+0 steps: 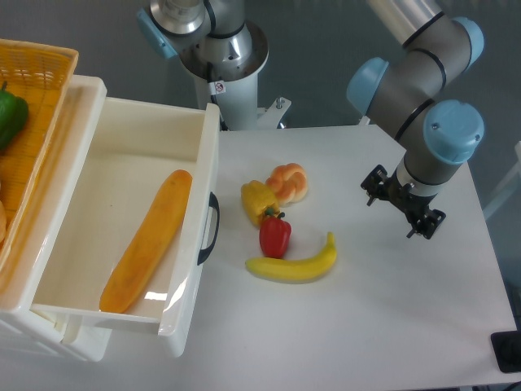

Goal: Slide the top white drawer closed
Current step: 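Move the gripper over the fruit toward the open white drawer's front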

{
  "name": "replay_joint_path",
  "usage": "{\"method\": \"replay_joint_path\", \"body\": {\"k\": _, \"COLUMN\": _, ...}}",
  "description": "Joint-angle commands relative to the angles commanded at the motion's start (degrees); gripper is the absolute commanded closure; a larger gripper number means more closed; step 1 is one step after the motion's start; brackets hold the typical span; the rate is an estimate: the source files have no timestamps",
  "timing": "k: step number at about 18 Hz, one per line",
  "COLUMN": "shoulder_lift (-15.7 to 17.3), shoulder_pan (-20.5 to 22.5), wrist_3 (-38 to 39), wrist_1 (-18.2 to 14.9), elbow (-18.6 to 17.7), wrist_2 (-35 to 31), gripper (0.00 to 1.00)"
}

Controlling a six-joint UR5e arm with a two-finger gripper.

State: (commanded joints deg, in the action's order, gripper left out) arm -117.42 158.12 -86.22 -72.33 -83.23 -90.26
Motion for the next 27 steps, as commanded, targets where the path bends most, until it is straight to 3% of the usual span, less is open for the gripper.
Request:
{"method": "replay_joint_path", "body": {"k": 9, "shoulder_lift": 0.09, "shoulder_pan": -1.14, "wrist_3": 1.05, "wrist_1": -0.26, "elbow": -0.26, "wrist_2": -0.61, "gripper": 0.0}}
{"method": "replay_joint_path", "body": {"k": 11, "shoulder_lift": 0.44, "shoulder_pan": -2.89, "wrist_3": 1.93, "wrist_1": -0.61, "elbow": -1.23, "wrist_2": -4.89, "gripper": 0.0}}
{"method": "replay_joint_path", "body": {"k": 14, "shoulder_lift": 0.09, "shoulder_pan": -7.98, "wrist_3": 8.68, "wrist_1": -0.7, "elbow": -2.19, "wrist_2": -17.2, "gripper": 0.0}}
{"method": "replay_joint_path", "body": {"k": 15, "shoulder_lift": 0.09, "shoulder_pan": -8.69, "wrist_3": 10.27, "wrist_1": -0.88, "elbow": -2.37, "wrist_2": -17.75, "gripper": 0.0}}
{"method": "replay_joint_path", "body": {"k": 18, "shoulder_lift": 1.92, "shoulder_pan": -9.75, "wrist_3": 12.56, "wrist_1": -0.97, "elbow": -4.3, "wrist_2": -16.53, "gripper": 0.0}}
{"method": "replay_joint_path", "body": {"k": 22, "shoulder_lift": 5.09, "shoulder_pan": -10.28, "wrist_3": 21.06, "wrist_1": -1.14, "elbow": -4.92, "wrist_2": -5.57, "gripper": 0.01}}
{"method": "replay_joint_path", "body": {"k": 23, "shoulder_lift": 5.71, "shoulder_pan": -10.54, "wrist_3": 24.57, "wrist_1": -1.75, "elbow": -4.92, "wrist_2": -2.23, "gripper": 0.08}}
{"method": "replay_joint_path", "body": {"k": 27, "shoulder_lift": 6.94, "shoulder_pan": -11.33, "wrist_3": 34.52, "wrist_1": -3.16, "elbow": -4.92, "wrist_2": 5.96, "gripper": 0.53}}
